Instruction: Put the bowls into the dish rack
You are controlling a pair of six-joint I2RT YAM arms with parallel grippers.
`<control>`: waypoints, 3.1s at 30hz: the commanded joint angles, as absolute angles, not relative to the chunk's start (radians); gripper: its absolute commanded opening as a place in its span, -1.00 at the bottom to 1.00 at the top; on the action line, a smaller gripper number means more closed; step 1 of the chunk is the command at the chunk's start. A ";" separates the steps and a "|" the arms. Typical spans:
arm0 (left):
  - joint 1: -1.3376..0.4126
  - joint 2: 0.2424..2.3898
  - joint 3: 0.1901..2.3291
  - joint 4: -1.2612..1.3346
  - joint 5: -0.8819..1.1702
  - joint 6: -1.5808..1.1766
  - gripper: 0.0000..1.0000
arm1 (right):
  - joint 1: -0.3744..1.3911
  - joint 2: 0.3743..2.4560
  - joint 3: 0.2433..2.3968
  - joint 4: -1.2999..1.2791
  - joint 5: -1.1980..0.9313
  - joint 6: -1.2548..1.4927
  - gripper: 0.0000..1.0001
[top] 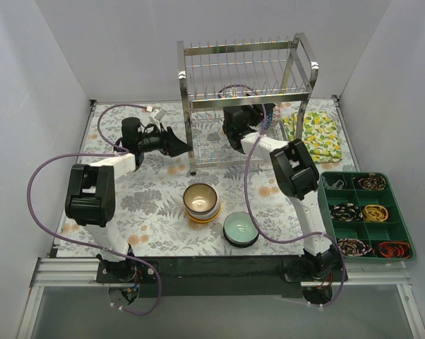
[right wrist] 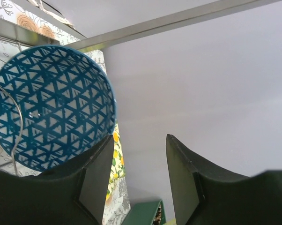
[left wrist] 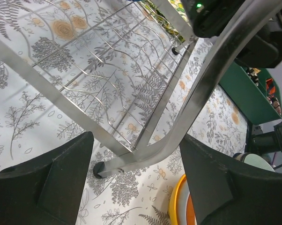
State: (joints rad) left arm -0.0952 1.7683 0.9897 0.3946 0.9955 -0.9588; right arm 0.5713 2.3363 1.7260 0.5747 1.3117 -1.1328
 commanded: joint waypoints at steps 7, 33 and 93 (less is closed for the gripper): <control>-0.032 1.618 0.930 0.278 0.847 -0.839 0.51 | 0.617 2.149 1.540 0.612 1.342 -1.158 0.15; 0.061 1.296 0.923 -0.282 0.770 -0.609 0.56 | 0.922 1.330 1.238 -0.845 0.222 -0.288 0.52; 0.061 1.177 0.890 -0.425 0.851 -0.575 0.71 | 0.859 1.232 0.891 -0.532 0.104 -0.416 0.32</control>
State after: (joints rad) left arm 0.0570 1.2060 0.9028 -0.4389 0.8459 -0.5835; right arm 0.8577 1.2896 0.8295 -0.5110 0.1051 -0.4561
